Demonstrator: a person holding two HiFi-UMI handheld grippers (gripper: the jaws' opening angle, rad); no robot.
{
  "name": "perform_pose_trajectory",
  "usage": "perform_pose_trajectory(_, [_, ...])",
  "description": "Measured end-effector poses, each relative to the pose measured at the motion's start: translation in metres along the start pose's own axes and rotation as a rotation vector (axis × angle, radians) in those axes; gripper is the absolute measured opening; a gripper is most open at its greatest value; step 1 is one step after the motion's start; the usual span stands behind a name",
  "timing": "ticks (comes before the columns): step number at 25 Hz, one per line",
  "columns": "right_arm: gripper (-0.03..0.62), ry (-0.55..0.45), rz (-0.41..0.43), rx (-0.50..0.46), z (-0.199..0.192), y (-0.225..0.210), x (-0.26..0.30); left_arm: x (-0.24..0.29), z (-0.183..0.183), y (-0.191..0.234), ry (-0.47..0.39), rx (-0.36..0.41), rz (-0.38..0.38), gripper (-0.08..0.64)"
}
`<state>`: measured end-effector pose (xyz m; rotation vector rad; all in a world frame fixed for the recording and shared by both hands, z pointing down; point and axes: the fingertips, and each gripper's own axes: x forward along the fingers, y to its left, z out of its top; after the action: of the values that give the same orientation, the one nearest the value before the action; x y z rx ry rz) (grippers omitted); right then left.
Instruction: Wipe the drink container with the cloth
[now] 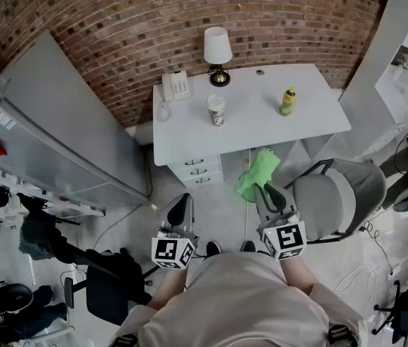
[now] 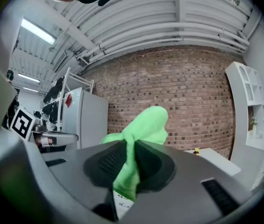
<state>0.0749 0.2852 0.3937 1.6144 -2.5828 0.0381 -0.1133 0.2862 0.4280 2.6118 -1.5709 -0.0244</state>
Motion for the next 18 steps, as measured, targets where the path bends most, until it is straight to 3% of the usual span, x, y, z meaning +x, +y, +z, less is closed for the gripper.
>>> perform_pose_trajectory(8, [0.061,-0.005,-0.007,-0.082,0.003,-0.002,0.004,0.008,-0.003,-0.001,0.013,-0.002,0.009,0.011])
perform_pose_trajectory(13, [0.061,-0.004,-0.003,-0.061,0.0,-0.016,0.004,0.019,-0.005,-0.008,0.017,0.006,0.019,0.011])
perform_pose_trajectory(18, [0.061,-0.017,-0.028,-0.104,0.003,-0.038,0.004,0.032,-0.01,-0.014,0.023,0.004,0.05,0.011])
